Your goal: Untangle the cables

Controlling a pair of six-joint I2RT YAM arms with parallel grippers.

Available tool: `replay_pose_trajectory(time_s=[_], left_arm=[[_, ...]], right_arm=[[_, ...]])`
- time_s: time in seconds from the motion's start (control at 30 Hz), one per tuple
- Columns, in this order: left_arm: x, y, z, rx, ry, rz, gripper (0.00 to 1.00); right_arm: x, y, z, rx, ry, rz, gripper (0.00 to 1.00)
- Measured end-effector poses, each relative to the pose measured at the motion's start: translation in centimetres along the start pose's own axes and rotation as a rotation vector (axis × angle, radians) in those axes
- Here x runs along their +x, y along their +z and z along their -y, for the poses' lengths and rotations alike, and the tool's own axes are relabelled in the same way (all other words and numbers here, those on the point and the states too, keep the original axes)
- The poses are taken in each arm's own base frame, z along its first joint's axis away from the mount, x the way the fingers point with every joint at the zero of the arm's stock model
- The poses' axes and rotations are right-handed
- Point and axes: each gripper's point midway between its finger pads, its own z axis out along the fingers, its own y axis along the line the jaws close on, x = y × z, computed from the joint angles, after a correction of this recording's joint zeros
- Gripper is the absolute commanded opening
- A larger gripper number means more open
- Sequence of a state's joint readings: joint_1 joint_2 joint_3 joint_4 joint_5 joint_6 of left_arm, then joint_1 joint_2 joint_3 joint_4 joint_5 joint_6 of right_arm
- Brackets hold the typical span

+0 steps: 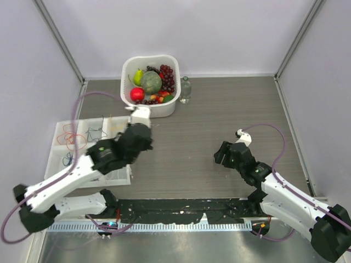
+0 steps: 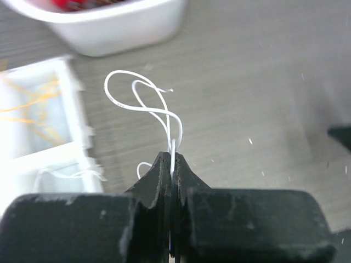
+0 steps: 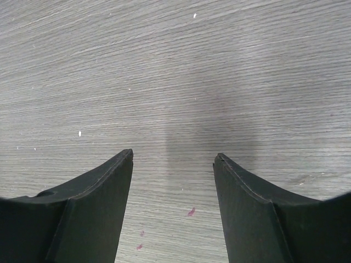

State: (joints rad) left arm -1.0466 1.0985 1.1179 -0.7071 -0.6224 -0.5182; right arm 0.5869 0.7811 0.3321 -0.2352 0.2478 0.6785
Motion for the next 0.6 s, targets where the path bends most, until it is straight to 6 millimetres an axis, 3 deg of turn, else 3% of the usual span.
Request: replay_pose_trajectory(time_s=[0.07, 0.13, 0.27, 0.33, 0.5, 0.6], left_arm=[[-2.2, -1.9, -4.2, -0.069, -0.099, 0.081, 0.0], [-3.2, -3.3, -8.2, -0.156, -0.185, 0.127, 0.0], [-2.5, -4.6, -14.1, -0.318, -0.297, 0.149, 0.0], [-0.7, -3.7, -15.0, -0.346, -0.312, 0.105, 0.0], [7.1, 0.4, -15.5, -0.386, -0.318, -0.116, 0.0], [11.8, 1.7, -16.8, -0.454, -0.36, -0.23, 0.0]], right_arm=[[0.0, 0.0, 0.0, -0.002, 0.001, 0.001, 0.65], [0.0, 0.0, -0.1, -0.004, 0.001, 0.0, 0.65], [0.1, 0.0, -0.1, -0.006, 0.0, -0.003, 0.65], [0.1, 0.0, -0.1, -0.007, 0.0, -0.003, 0.65], [0.1, 0.0, -0.1, -0.008, 0.0, -0.004, 0.65], [0.1, 0.0, -0.2, -0.011, 0.0, -0.005, 0.65]])
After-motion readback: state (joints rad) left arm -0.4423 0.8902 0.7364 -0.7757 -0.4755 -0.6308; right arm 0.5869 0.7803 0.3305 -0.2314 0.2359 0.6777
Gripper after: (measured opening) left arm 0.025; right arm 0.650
